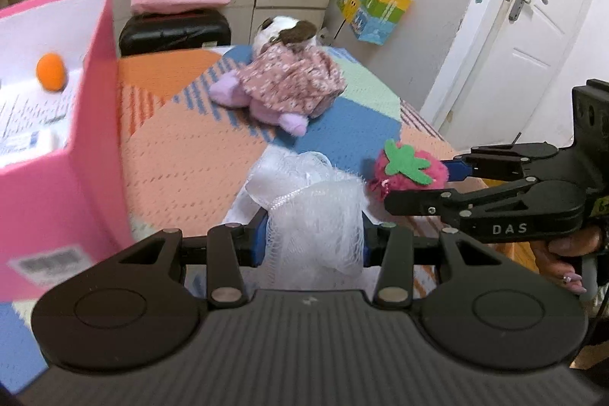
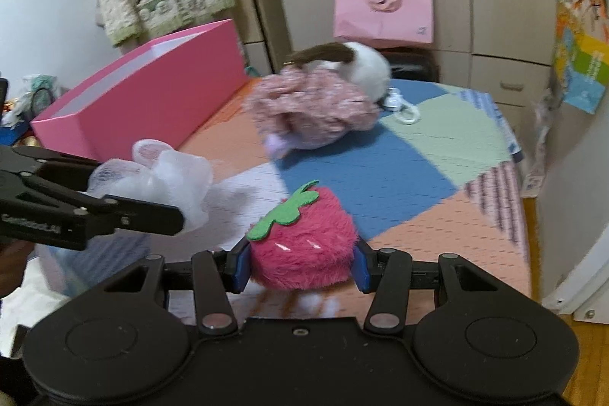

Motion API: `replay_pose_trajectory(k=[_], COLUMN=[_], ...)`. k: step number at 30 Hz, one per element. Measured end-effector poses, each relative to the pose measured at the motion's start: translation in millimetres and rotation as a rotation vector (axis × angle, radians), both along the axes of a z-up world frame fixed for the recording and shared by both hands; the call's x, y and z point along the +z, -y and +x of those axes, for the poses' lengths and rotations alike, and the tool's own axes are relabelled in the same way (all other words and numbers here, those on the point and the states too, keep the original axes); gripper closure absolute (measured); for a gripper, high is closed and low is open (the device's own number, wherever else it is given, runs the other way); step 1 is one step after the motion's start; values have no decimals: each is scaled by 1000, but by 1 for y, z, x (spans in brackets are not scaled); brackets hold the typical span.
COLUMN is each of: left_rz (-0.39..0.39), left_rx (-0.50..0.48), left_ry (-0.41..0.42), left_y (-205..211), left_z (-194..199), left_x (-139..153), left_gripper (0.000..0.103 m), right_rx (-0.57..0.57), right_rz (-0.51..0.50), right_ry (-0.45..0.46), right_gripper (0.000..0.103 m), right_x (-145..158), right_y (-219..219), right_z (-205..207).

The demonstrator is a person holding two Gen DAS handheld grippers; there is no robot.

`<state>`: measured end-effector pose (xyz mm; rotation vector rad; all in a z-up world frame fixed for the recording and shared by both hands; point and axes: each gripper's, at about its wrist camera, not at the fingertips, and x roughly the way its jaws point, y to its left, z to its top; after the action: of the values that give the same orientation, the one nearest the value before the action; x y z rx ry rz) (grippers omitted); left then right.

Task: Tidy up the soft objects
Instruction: 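Lift the puff and strawberry and carry both over the pink box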

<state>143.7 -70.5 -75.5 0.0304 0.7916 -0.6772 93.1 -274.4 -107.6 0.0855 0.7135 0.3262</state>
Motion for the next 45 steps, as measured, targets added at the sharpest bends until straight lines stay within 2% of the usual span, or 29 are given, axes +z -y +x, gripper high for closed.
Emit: replay_pose_trajectory(k=[12, 15, 21, 31, 35, 40, 45], left_rz=[-16, -9, 53, 75, 77, 55, 27], left_rx=[33, 30, 29, 26, 15, 24, 37], left_ry=[-115, -116, -113, -138, -105, -2, 54], left_y=[-55, -69, -95, -145, -161, -178, -186], left_z=[-16, -23, -36, -39, -40, -33, -14], left_x=[10, 15, 24, 47, 67, 96, 107], left_gripper=[61, 61, 61, 60, 60, 60, 60], right_rx=[176, 216, 295, 420, 446, 476, 457], right_rz=[93, 107, 128, 151, 156, 144, 154], right_ry=[-96, -124, -168, -200, -180, -93, -63], right_gripper=[48, 48, 48, 48, 47, 47, 47], right_x=[29, 34, 50, 79, 96, 124, 135], right_y=[-47, -62, -94, -145, -163, -182, -193], right_z=[-4, -2, -4, 5, 13, 22, 45])
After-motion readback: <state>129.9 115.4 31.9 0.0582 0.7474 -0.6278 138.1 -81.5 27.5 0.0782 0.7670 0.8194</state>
